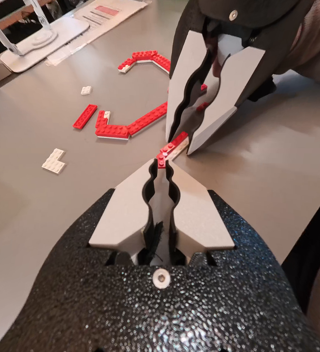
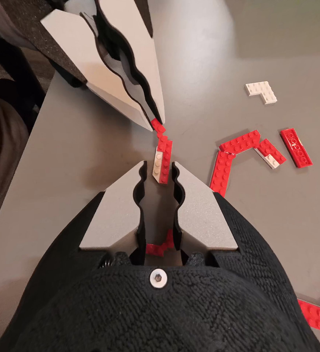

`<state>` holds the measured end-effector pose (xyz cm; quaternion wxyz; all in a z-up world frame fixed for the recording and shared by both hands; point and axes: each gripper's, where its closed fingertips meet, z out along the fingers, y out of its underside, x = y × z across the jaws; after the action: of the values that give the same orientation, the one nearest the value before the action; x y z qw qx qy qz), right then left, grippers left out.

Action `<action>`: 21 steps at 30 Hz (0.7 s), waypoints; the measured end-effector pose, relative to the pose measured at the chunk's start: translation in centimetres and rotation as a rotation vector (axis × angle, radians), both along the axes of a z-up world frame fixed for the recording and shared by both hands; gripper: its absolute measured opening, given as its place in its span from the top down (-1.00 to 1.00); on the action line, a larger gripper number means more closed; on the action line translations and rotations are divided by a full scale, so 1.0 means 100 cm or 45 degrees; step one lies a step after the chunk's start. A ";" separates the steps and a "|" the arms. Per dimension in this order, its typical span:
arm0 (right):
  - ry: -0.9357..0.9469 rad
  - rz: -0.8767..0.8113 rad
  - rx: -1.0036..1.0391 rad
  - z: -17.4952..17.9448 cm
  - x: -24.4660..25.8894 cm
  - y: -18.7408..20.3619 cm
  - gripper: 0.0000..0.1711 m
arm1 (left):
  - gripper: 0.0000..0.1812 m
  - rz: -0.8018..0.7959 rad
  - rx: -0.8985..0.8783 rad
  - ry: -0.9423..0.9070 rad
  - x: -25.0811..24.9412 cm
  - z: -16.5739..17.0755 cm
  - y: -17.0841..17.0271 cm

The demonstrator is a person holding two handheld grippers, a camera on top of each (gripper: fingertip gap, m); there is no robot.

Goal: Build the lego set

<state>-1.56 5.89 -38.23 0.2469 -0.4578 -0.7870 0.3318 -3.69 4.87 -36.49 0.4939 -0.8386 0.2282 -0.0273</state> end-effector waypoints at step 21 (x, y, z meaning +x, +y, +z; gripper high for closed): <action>0.012 -0.016 -0.020 0.000 -0.001 0.000 0.82 | 0.93 -0.023 0.033 -0.015 0.002 0.004 -0.002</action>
<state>-1.69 5.93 -38.28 0.2490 -0.4630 -0.7804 0.3387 -3.46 4.71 -36.09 0.5058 -0.8299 0.2331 -0.0336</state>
